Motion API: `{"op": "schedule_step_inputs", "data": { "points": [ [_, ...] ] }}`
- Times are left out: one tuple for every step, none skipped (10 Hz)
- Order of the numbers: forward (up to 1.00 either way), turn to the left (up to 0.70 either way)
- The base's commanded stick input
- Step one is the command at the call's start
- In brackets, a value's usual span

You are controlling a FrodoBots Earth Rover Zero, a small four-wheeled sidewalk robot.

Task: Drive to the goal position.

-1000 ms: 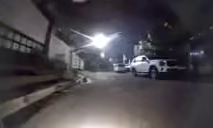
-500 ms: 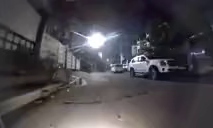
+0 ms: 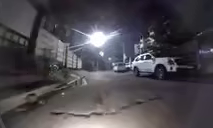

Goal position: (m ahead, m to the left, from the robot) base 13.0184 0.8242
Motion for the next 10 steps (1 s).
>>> {"op": "schedule_step_inputs", "data": {
  "points": [
    [0.99,0.0],
    [0.99,0.0],
    [0.99,0.0],
    [0.99,-0.02],
    [0.99,-0.04],
    [0.99,-0.39],
    [0.98,-0.2],
    [0.98,0.0],
    [0.98,0.0],
    [0.98,0.0]
  ]
}}
